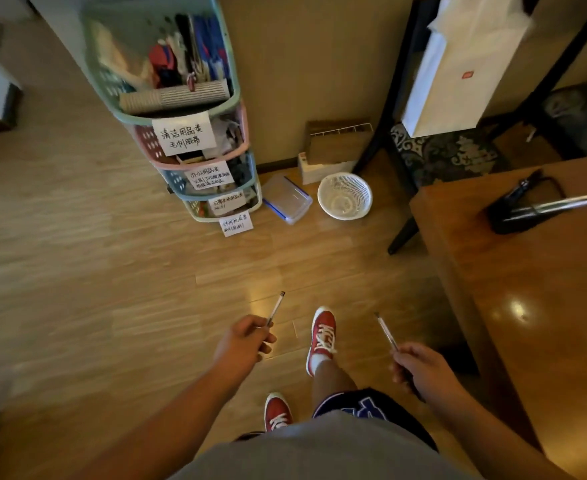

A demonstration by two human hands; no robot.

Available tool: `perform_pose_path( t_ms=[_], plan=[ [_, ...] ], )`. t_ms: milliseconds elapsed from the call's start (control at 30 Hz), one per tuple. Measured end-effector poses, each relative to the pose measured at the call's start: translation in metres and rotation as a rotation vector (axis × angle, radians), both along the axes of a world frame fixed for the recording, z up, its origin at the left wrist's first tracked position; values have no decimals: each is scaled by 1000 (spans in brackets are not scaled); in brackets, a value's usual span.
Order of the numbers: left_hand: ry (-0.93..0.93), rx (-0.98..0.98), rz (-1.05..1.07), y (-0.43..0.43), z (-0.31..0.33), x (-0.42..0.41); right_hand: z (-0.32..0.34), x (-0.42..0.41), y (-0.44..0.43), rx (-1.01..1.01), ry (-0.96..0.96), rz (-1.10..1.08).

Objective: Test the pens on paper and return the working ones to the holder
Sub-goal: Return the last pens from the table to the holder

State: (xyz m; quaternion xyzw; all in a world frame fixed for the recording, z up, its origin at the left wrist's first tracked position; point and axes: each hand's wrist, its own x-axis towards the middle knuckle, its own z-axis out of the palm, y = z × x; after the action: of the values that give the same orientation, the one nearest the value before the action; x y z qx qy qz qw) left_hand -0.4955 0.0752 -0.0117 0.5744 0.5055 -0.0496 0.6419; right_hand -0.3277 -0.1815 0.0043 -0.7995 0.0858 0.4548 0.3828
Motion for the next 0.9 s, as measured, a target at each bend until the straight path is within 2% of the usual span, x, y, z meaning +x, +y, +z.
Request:
perform_pose_path(
  t_ms=[233, 500, 633, 767, 900],
  plan=[
    [14, 27, -14, 61, 4, 116, -10, 105, 53, 24, 25, 21],
    [98, 41, 101, 123, 10, 178, 5, 215, 161, 116, 8, 166],
    [117, 43, 99, 156, 11, 210, 10, 253, 207, 183, 3, 161],
    [97, 49, -2, 201, 6, 263, 6, 289, 243, 156, -34, 65],
    [87, 60, -205, 248, 0, 335, 7, 318, 253, 143, -58, -133]
  ],
)
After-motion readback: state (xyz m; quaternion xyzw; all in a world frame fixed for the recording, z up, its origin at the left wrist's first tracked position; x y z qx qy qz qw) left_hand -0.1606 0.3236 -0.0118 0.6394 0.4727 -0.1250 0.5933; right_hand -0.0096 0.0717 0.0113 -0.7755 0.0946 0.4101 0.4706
